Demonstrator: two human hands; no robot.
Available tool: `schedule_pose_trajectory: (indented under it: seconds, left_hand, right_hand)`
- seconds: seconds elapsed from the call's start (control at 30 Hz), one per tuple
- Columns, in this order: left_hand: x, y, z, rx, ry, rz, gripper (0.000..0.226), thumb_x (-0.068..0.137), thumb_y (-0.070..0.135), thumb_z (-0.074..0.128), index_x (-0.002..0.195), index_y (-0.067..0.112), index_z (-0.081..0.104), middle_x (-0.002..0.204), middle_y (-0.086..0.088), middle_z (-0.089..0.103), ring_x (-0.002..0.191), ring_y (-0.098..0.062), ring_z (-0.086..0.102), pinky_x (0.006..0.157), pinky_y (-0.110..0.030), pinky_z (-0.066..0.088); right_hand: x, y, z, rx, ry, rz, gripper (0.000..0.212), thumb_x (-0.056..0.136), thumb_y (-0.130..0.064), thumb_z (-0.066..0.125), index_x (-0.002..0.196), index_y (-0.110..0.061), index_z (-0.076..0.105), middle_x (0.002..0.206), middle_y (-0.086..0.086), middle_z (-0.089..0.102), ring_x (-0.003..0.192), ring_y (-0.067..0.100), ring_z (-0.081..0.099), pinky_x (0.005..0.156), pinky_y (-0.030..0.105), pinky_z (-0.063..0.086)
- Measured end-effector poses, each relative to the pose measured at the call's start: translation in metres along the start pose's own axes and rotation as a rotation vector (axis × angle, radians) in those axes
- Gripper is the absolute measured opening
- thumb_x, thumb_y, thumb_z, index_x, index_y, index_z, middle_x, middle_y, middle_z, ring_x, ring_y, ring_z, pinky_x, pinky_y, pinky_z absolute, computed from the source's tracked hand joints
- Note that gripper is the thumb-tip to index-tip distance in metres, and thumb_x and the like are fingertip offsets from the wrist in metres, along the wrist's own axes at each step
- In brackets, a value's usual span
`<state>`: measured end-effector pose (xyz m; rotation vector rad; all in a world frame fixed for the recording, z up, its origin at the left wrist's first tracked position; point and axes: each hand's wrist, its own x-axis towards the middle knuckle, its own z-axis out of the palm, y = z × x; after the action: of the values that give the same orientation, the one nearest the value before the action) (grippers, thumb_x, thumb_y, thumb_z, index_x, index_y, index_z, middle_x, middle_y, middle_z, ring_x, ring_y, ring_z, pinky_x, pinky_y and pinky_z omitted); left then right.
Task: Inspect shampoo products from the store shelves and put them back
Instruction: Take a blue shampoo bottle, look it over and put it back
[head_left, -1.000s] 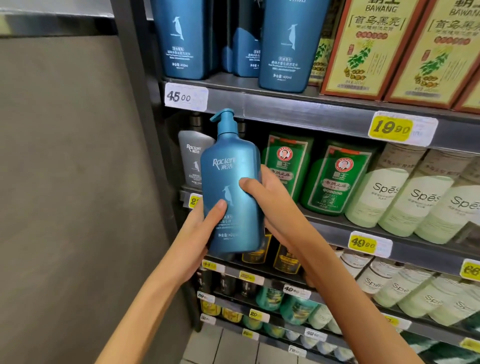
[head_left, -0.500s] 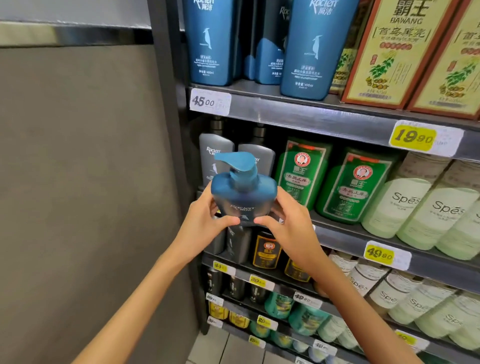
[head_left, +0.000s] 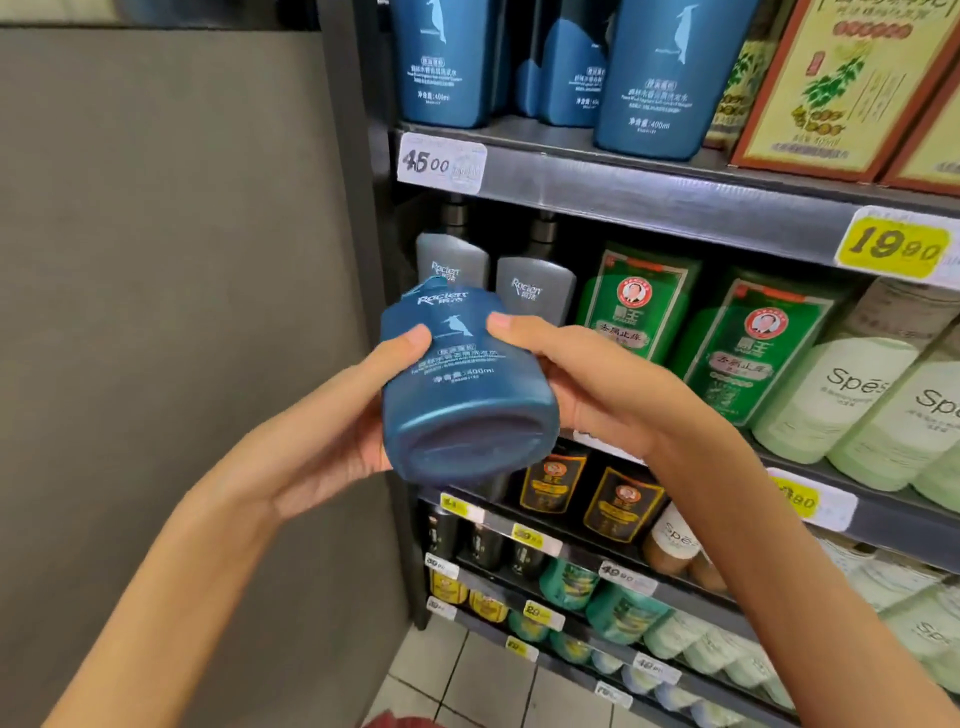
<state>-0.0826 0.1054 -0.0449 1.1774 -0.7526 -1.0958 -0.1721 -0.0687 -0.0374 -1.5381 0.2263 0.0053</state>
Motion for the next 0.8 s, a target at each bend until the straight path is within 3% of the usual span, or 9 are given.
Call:
schedule_pose_trajectory:
  seconds: [0.07, 0.2, 0.33, 0.4, 0.47, 0.5, 0.57, 0.67, 0.8]
  left_hand:
    - [-0.003, 0.001, 0.001, -0.047, 0.026, -0.039, 0.029, 0.078, 0.052, 0.062, 0.099, 0.034, 0.072, 0.112, 0.007, 0.069, 0.1, -0.009, 0.066, 0.07, -0.022, 0.055]
    - [-0.006, -0.009, -0.004, 0.086, 0.228, -0.039, 0.04, 0.073, 0.048, 0.066, 0.101, 0.019, 0.072, 0.106, 0.0, 0.071, 0.094, -0.012, 0.069, 0.066, -0.021, 0.055]
    - [-0.002, 0.006, -0.002, 0.351, 0.508, 0.295, 0.049, 0.057, 0.042, 0.08, 0.096, 0.015, 0.066, 0.09, 0.006, 0.074, 0.077, -0.002, 0.069, 0.058, -0.013, 0.05]
    - [0.013, 0.024, 0.003, 0.358, 0.538, 0.457, 0.03, 0.067, 0.033, 0.077, 0.092, 0.019, 0.067, 0.083, 0.012, 0.074, 0.071, 0.004, 0.066, 0.056, -0.007, 0.047]
    - [0.035, 0.042, 0.007, 0.338, 0.544, 0.571, 0.011, 0.081, 0.02, 0.062, 0.092, 0.022, 0.064, 0.075, 0.019, 0.072, 0.066, 0.011, 0.062, 0.055, -0.003, 0.043]
    - [0.046, 0.05, 0.008, 0.341, 0.525, 0.61, 0.013, 0.085, 0.013, 0.057, 0.094, 0.02, 0.063, 0.074, 0.021, 0.071, 0.067, 0.012, 0.062, 0.056, -0.002, 0.042]
    - [0.069, 0.068, 0.011, 0.385, 0.455, 0.662, 0.02, 0.087, 0.006, 0.055, 0.105, 0.012, 0.061, 0.086, 0.019, 0.071, 0.078, 0.011, 0.063, 0.066, -0.002, 0.044]
    - [0.1, 0.092, 0.01, 0.452, 0.45, 0.727, 0.03, 0.088, -0.003, 0.054, 0.118, -0.003, 0.055, 0.111, -0.004, 0.066, 0.089, 0.001, 0.064, 0.077, -0.008, 0.047]
    - [0.132, 0.115, 0.008, 0.474, 0.517, 0.798, 0.032, 0.09, -0.006, 0.049, 0.122, -0.007, 0.052, 0.121, -0.016, 0.06, 0.107, -0.018, 0.06, 0.091, -0.018, 0.047]
  right_hand:
    - [0.005, 0.004, 0.005, 0.029, 0.006, 0.02, 0.038, 0.075, -0.042, 0.068, 0.097, -0.011, 0.07, 0.115, 0.014, 0.068, 0.117, 0.034, 0.058, 0.102, 0.047, 0.046]
    - [0.001, 0.01, 0.01, -0.085, 0.014, 0.004, 0.033, 0.092, -0.036, 0.053, 0.11, -0.011, 0.065, 0.111, 0.007, 0.071, 0.107, 0.026, 0.065, 0.091, 0.04, 0.054]
    - [-0.007, 0.005, 0.018, -0.031, 0.086, -0.232, 0.035, 0.091, -0.025, 0.054, 0.125, -0.017, 0.051, 0.12, -0.005, 0.066, 0.103, 0.005, 0.065, 0.081, 0.02, 0.054]
    - [-0.002, -0.011, 0.017, -0.007, 0.167, -0.418, 0.04, 0.084, -0.024, 0.058, 0.124, -0.021, 0.051, 0.118, -0.009, 0.066, 0.104, 0.004, 0.064, 0.081, 0.016, 0.051]
    - [0.007, -0.03, 0.012, -0.035, 0.286, -0.565, 0.031, 0.087, -0.019, 0.059, 0.116, -0.027, 0.053, 0.11, -0.014, 0.067, 0.102, 0.003, 0.065, 0.082, 0.017, 0.05]
    - [0.013, -0.04, 0.008, -0.044, 0.348, -0.616, 0.029, 0.089, -0.014, 0.058, 0.114, -0.027, 0.053, 0.109, -0.014, 0.067, 0.102, 0.004, 0.064, 0.084, 0.019, 0.05]
    - [0.024, -0.057, -0.002, -0.068, 0.475, -0.692, 0.031, 0.091, -0.007, 0.057, 0.117, -0.023, 0.051, 0.116, -0.006, 0.064, 0.107, 0.008, 0.062, 0.091, 0.024, 0.048]
    - [0.039, -0.083, -0.01, -0.149, 0.647, -0.761, 0.035, 0.093, -0.007, 0.055, 0.125, -0.018, 0.049, 0.123, 0.001, 0.061, 0.113, 0.014, 0.059, 0.101, 0.034, 0.046]
    - [0.057, -0.105, -0.015, -0.255, 0.82, -0.75, 0.037, 0.094, -0.008, 0.054, 0.131, -0.009, 0.049, 0.117, 0.0, 0.061, 0.105, 0.01, 0.056, 0.099, 0.03, 0.044]
